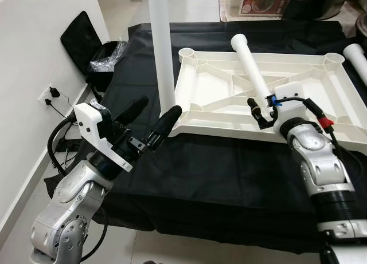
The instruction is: Building children table
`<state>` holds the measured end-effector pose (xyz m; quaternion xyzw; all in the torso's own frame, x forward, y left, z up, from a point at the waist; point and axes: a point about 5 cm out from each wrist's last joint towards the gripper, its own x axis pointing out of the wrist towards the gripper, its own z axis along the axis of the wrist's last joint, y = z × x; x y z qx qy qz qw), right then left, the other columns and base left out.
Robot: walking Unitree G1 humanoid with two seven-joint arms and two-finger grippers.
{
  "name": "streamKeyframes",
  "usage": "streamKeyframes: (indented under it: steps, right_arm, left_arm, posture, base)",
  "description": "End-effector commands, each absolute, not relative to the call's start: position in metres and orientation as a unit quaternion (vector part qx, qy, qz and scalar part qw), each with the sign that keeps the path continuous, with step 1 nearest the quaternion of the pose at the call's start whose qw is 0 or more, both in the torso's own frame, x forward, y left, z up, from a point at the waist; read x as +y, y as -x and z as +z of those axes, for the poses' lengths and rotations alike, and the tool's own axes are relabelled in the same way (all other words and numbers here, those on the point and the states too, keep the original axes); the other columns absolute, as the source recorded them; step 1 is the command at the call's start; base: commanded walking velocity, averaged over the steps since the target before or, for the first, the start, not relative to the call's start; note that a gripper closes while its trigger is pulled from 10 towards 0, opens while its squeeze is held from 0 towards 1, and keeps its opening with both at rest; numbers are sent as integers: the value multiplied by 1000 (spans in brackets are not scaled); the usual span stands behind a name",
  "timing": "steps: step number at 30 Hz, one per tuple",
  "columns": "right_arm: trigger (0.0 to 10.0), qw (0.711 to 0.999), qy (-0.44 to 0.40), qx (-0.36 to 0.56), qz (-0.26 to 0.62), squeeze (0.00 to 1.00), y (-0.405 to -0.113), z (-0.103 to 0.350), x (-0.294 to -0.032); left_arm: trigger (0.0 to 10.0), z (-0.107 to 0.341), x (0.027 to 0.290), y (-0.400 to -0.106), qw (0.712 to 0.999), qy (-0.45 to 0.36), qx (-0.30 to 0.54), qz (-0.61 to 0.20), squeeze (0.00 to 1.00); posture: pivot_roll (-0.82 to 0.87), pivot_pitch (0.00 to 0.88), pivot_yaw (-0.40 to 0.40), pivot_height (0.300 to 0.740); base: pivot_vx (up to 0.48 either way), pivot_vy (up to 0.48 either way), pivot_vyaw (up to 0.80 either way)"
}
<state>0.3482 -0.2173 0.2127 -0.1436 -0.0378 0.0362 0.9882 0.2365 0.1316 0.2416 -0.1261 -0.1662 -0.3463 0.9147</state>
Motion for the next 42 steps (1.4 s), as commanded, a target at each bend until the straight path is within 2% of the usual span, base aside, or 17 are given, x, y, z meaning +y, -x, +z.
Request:
streamKeyframes:
  steps: [1, 2, 3, 4, 5, 10, 12, 16, 24, 27, 29, 42]
  right_arm:
    - [10000, 989, 126, -47, 53, 412, -346, 212, -213]
    - [10000, 989, 126, -47, 53, 412, -346, 212, -213]
    - [10000, 990, 116, -53, 62, 51, -345, 213, -210]
    - [10000, 990, 116, -53, 62, 51, -345, 213, -210]
    - [10000, 991, 96, -60, 71, 0, -343, 215, -207]
    - [10000, 992, 30, -78, 98, 0, -337, 216, -200]
    - [10000, 980, -71, -93, 158, 0, -321, 214, -187]
    - [10000, 963, -106, -108, 222, 0, -301, 215, -178]
    - [10000, 951, -96, -124, 265, 0, -290, 223, -175]
    - [10000, 944, -90, -133, 288, 0, -287, 228, -177]
    - [10000, 929, -86, -126, 337, 0, -280, 230, -184]
    - [10000, 901, -53, -88, 421, 0, -258, 232, -202]
  left_arm:
    - [10000, 244, 132, -236, 914, 121, -167, -350, 0]
    - [10000, 244, 132, -236, 914, 121, -167, -350, 0]
    - [10000, 244, 132, -236, 915, 120, -168, -348, 0]
    - [10000, 244, 132, -236, 915, 120, -168, -348, 0]
    - [10000, 245, 132, -238, 918, 116, -169, -340, 0]
    - [10000, 245, 140, -248, 937, 104, -165, -288, 0]
    - [10000, 249, 149, -256, 950, 93, -169, -245, 0]
    - [10000, 254, 161, -259, 957, 81, -171, -219, 0]
    - [10000, 246, 171, -265, 964, 66, -146, -210, 0]
    - [10000, 243, 165, -266, 960, 65, -144, -232, 0]
    - [10000, 239, 157, -264, 951, 74, -138, -266, 0]
    - [10000, 234, 144, -269, 941, 74, -132, -301, 0]
  posture:
    - [-14, 149, 23, 740]
    - [-14, 149, 23, 740]
    - [-14, 149, 23, 740]
    - [-14, 149, 23, 740]
    - [-13, 148, 23, 740]
    - [-12, 138, 20, 740]
    - [-14, 133, 14, 740]
    - [-19, 129, 16, 740]
    - [-36, 113, 22, 740]
    - [-37, 106, 26, 740]
    - [-38, 96, 28, 740]
    - [-48, 68, 33, 740]
  base:
    - [0, 0, 0]
    - [0, 0, 0]
    - [0, 0, 0]
    - [0, 0, 0]
    - [0, 0, 0]
    - [0, 0, 0]
    - [0, 0, 0]
    - [0, 0, 0]
    - [0, 268, 0]
    - [0, 480, 0]
    - [0, 480, 0]
    - [0, 480, 0]
